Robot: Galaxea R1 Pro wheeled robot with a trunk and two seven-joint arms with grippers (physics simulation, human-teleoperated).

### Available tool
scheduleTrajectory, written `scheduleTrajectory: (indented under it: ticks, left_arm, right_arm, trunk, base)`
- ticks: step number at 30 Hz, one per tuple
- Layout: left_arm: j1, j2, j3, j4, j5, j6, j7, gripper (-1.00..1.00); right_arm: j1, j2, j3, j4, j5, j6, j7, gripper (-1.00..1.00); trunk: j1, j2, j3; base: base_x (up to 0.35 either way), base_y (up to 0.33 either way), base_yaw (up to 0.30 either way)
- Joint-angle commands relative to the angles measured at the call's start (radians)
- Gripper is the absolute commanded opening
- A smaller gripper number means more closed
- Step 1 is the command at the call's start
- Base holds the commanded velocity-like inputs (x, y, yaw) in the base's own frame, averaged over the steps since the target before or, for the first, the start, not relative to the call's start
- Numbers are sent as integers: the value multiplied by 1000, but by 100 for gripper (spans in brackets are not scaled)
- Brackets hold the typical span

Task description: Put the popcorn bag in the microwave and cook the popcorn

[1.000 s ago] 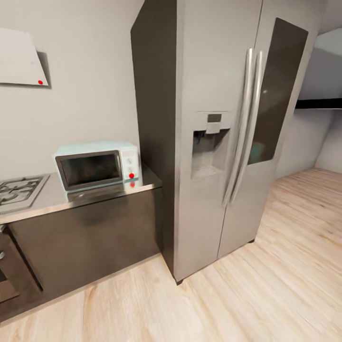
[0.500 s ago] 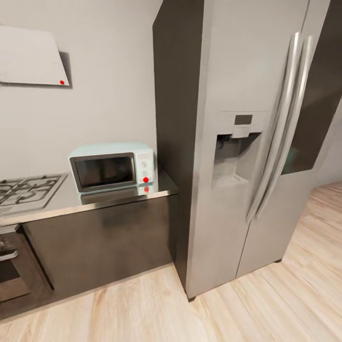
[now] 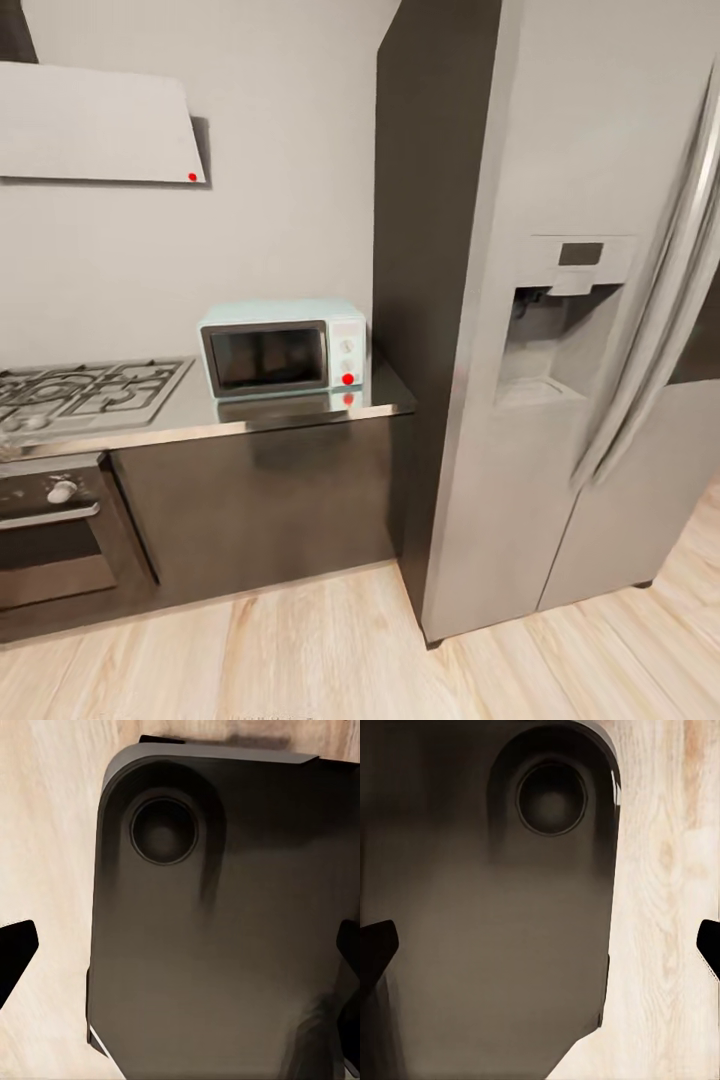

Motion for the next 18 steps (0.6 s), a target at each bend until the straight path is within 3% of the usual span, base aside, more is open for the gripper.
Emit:
scheduleTrajectory:
  ticks: [1,13,15,18]
  left_arm:
    - [0,0,0,0,9,-2,0,100]
    - [0,1,0,-1,10,-3,0,100]
    - [0,2,0,-2,26,-3,0,100]
    - [0,4,0,-2,87,-4,-1,100]
  right_arm:
    - [0,0,0,0,0,-3,0,100]
    - [0,0,0,0,1,-3,0,100]
    - [0,0,0,0,1,-3,0,100]
    - [0,1,0,0,1,-3,0,100]
  trunk:
    - [0,0,-1]
    - [0,0,-1]
    - [0,0,-1]
    - [0,0,-1]
  base:
    - [0,0,270]
    - [0,0,270]
    - [0,0,270]
    - [0,0,270]
